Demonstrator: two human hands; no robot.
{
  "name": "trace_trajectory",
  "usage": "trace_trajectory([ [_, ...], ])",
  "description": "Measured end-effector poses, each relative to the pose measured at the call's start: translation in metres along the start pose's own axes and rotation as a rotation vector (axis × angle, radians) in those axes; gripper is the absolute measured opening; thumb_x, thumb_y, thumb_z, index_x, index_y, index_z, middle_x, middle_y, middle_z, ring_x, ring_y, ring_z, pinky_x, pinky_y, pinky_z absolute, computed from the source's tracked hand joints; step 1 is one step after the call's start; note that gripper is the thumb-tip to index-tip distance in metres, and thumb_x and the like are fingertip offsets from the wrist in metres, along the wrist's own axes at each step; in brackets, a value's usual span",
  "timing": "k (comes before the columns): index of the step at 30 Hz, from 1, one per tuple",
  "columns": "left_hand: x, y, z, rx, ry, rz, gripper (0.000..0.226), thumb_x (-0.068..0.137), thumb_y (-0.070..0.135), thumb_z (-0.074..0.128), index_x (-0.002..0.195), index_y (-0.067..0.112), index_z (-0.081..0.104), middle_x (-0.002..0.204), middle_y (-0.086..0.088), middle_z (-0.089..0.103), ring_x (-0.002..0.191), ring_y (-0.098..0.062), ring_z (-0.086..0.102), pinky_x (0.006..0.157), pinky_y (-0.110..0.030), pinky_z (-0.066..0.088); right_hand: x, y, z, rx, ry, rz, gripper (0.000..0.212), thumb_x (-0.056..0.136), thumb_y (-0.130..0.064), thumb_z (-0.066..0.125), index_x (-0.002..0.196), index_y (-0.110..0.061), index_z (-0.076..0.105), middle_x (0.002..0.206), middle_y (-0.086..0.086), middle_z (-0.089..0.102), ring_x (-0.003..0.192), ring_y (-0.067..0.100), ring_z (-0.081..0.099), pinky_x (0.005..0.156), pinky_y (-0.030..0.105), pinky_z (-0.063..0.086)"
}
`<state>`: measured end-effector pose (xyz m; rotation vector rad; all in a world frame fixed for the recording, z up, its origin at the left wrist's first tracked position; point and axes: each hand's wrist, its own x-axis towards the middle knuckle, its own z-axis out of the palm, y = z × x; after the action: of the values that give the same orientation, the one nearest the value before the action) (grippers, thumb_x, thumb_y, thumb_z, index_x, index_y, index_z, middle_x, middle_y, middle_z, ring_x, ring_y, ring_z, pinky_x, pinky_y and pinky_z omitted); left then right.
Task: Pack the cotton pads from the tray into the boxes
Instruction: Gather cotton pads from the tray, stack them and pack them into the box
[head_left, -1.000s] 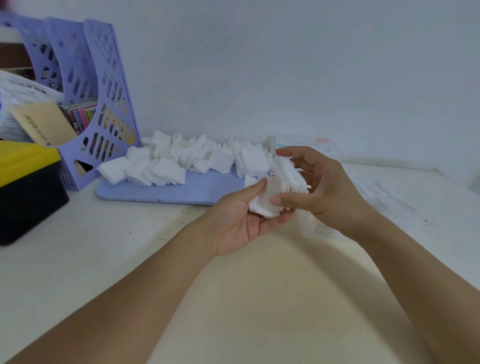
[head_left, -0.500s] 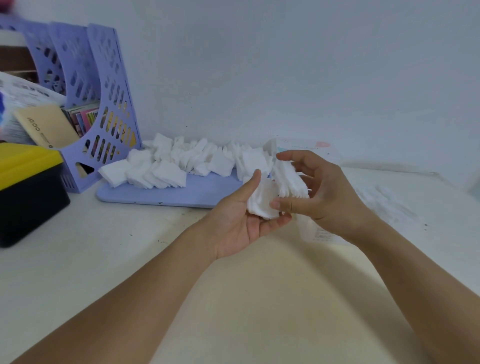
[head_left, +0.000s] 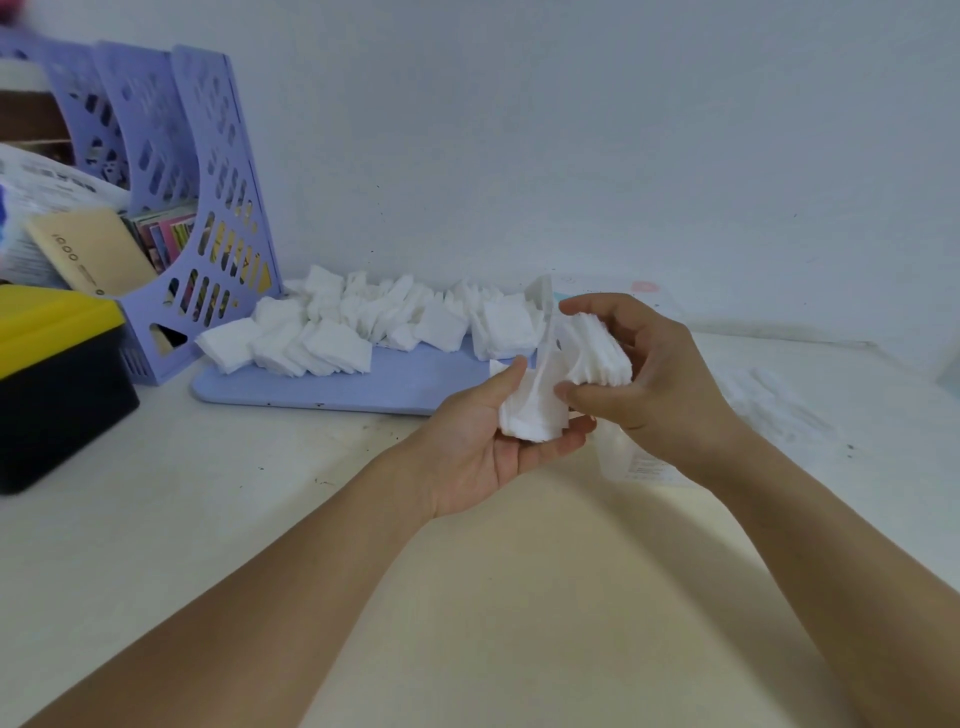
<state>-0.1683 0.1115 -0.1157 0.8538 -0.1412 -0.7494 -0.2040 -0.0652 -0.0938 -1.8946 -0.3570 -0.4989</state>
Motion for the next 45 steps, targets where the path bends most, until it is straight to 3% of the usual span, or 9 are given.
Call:
trace_trajectory([
  [5,0.0,0.0,-0.001,0.11,-0.036,0.002,0.047,0.103,0.041,0.045,0.132,0.007,0.059,0.129,-0.017,0.067,0.114,-0.03,0.068,0.092,-0.042,0.059,-0.001,0.0,0.0,0.013,-0.139,0.055,0.064,0.073,0.007,0.081,0.125,-0.026,0.062,0.119,0.007,0.065,0.098,0.03,0.069,0.071,0.056,0.061],
  [13,-0.001,-0.002,0.0,0.221,-0.059,0.005,0.05,0.103,0.046,0.042,0.134,0.011,0.058,0.129,-0.012,0.069,0.113,-0.025,0.069,0.085,-0.037,0.061,-0.004,0.002,0.003,-0.206,-0.161,0.01,0.067,0.065,-0.01,0.074,0.127,-0.031,0.06,0.109,-0.011,0.065,0.097,0.017,0.065,0.078,0.043,0.059],
  [19,-0.002,-0.002,0.0,0.276,-0.098,0.019,0.052,0.094,0.045,0.053,0.133,0.01,0.06,0.13,-0.011,0.068,0.12,-0.024,0.065,0.093,-0.037,0.058,-0.004,0.002,0.003,-0.219,-0.169,0.013,0.068,0.068,-0.008,0.083,0.128,-0.03,0.06,0.107,-0.021,0.062,0.094,0.012,0.064,0.078,0.032,0.057],
  [21,-0.002,-0.003,0.001,0.273,-0.091,0.023,0.043,0.099,0.035,0.054,0.131,0.007,0.061,0.127,-0.012,0.069,0.114,-0.022,0.068,0.089,-0.035,0.059,-0.004,0.001,0.004,-0.227,-0.157,0.003,0.067,0.066,-0.016,0.08,0.127,-0.031,0.059,0.11,-0.017,0.064,0.096,0.013,0.064,0.079,0.031,0.057],
  [24,0.0,-0.003,-0.001,0.184,-0.044,0.016,0.033,0.104,0.023,0.05,0.127,0.002,0.061,0.122,-0.016,0.071,0.103,-0.024,0.071,0.085,-0.038,0.061,-0.003,0.001,0.004,-0.231,-0.116,-0.018,0.063,0.069,-0.007,0.079,0.125,-0.03,0.06,0.111,-0.01,0.065,0.095,0.017,0.064,0.079,0.038,0.058],
  [28,0.0,-0.002,-0.001,0.132,-0.018,0.002,0.037,0.104,0.021,0.048,0.128,-0.005,0.058,0.113,-0.021,0.07,0.089,-0.029,0.072,0.08,-0.04,0.062,-0.003,-0.001,0.003,-0.224,-0.044,-0.054,0.054,0.076,-0.005,0.081,0.122,-0.028,0.062,0.102,-0.003,0.065,0.087,0.024,0.062,0.076,0.044,0.056],
  [31,0.0,0.0,-0.001,0.076,0.021,0.012,0.037,0.104,0.022,0.05,0.127,-0.006,0.057,0.117,-0.025,0.067,0.087,-0.03,0.073,0.079,-0.042,0.062,-0.003,-0.002,0.0,-0.229,0.001,-0.091,0.053,0.077,-0.005,0.081,0.121,-0.027,0.061,0.099,-0.011,0.062,0.085,0.018,0.061,0.074,0.036,0.056],
  [37,-0.003,0.001,0.001,0.055,-0.04,0.008,0.045,0.099,0.037,0.054,0.129,0.004,0.059,0.124,-0.018,0.069,0.108,-0.029,0.07,0.09,-0.042,0.06,-0.005,0.003,0.006,-0.425,-0.081,-0.122,0.065,0.073,-0.01,0.083,0.129,-0.029,0.057,0.117,-0.016,0.062,0.102,0.005,0.06,0.083,0.018,0.049],
  [45,0.003,-0.002,-0.001,0.019,-0.012,0.007,0.05,0.105,0.042,0.04,0.131,0.004,0.058,0.126,-0.017,0.069,0.104,-0.027,0.072,0.082,-0.039,0.061,-0.006,0.001,0.01,-0.434,-0.079,-0.159,0.064,0.074,-0.018,0.087,0.131,-0.025,0.058,0.12,-0.017,0.061,0.106,0.002,0.058,0.086,0.013,0.045],
])
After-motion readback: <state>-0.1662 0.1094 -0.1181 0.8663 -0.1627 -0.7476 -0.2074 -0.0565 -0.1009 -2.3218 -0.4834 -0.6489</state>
